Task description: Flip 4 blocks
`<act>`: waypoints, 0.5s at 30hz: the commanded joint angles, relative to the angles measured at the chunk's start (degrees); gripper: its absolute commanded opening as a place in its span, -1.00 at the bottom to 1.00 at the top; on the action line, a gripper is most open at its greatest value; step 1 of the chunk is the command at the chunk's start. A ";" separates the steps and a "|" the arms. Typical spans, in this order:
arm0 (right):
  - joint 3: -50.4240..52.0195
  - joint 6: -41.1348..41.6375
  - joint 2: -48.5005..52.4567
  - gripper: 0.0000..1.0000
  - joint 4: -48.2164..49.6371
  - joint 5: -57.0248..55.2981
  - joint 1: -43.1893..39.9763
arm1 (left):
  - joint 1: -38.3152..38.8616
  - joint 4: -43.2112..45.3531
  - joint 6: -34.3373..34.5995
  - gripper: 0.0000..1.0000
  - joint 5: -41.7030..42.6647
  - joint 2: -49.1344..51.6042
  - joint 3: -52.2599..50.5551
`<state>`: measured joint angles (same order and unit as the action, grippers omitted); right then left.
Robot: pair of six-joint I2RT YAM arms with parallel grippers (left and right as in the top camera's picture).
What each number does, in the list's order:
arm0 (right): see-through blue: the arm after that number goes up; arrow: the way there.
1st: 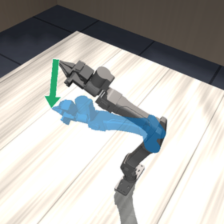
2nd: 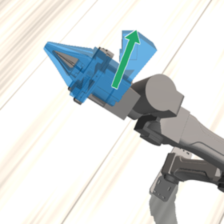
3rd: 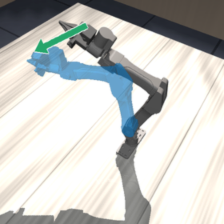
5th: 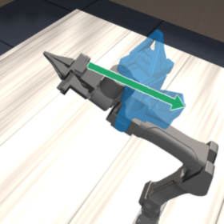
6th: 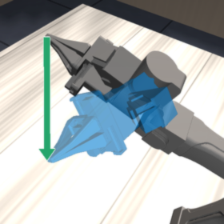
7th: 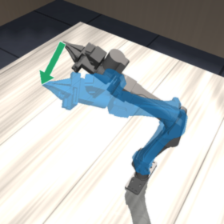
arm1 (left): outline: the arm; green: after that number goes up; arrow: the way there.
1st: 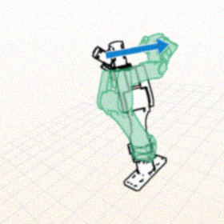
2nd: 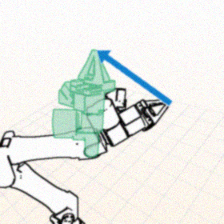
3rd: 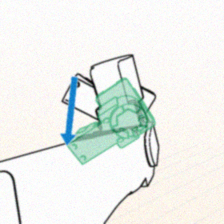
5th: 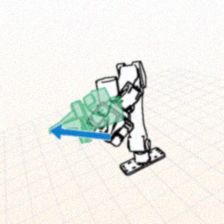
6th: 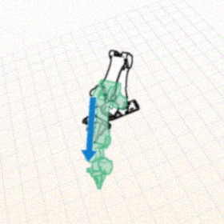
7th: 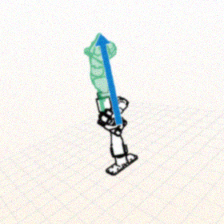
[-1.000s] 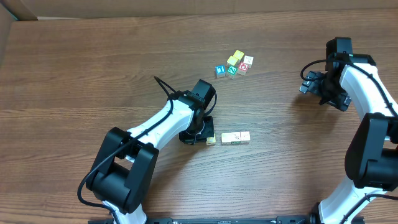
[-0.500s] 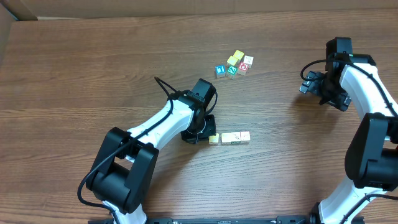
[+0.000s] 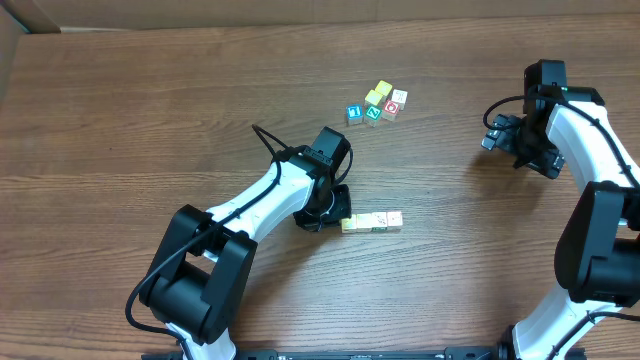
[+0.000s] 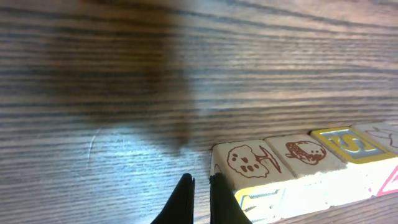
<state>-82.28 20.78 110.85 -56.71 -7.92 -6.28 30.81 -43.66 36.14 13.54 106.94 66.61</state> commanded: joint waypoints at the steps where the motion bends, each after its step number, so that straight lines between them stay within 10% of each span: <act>1: -1.09 -0.22 -1.49 1.00 0.09 -0.63 0.15 | 0.72 0.68 1.20 -0.91 0.90 0.76 -0.46; 15: -1.09 -0.22 -1.49 1.00 0.09 -0.61 0.15 | -2.38 -3.80 -2.10 -0.92 -2.21 0.48 3.85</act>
<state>-82.30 20.78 110.85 -56.71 -7.92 -6.28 30.09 -46.11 36.03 12.58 106.94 67.16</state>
